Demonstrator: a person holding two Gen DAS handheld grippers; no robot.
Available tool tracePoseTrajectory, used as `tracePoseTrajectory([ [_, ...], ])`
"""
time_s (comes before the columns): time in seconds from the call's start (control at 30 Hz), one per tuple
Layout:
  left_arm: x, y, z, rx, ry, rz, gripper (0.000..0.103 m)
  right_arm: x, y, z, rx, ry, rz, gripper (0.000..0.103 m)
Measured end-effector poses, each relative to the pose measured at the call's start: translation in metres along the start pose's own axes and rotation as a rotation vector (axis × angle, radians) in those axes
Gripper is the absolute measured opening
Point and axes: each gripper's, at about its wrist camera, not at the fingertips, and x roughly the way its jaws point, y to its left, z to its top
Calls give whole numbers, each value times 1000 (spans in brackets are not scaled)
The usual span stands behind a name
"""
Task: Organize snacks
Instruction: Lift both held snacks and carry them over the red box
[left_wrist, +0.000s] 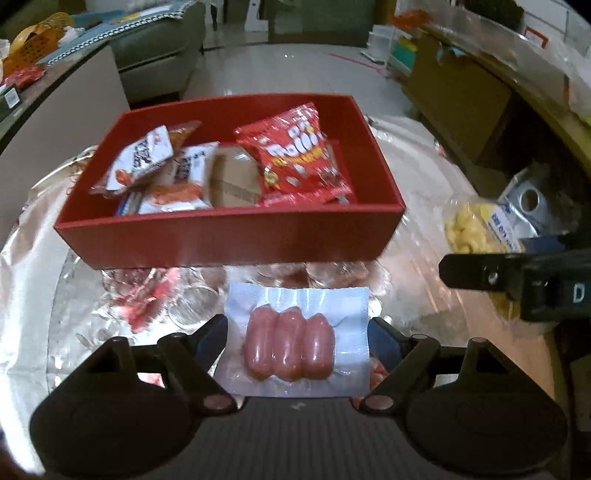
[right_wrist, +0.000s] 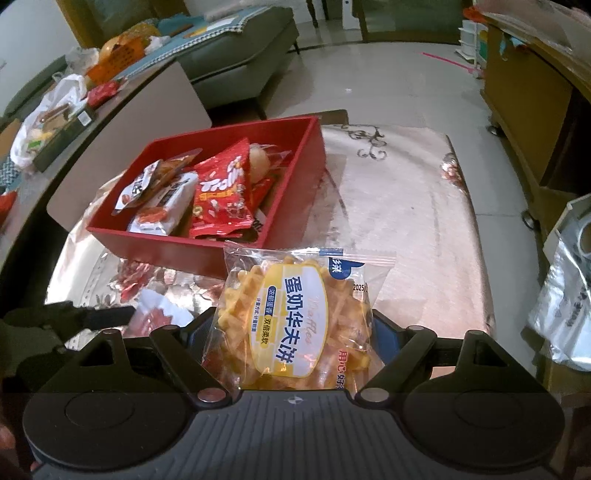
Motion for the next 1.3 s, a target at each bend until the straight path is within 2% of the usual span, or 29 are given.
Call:
tracePoseTrajectory([
  [0.5,-9,21,6,-9,-75,38,76,15,37,14,-69,15,6,87],
  [1.03,-12,37,3,-18,-90,70,76,22,49,17,-91,27,7,87],
  [1.3,-16,55,3,-56,-99,83,76,31,60,15,-124,62,9,88],
])
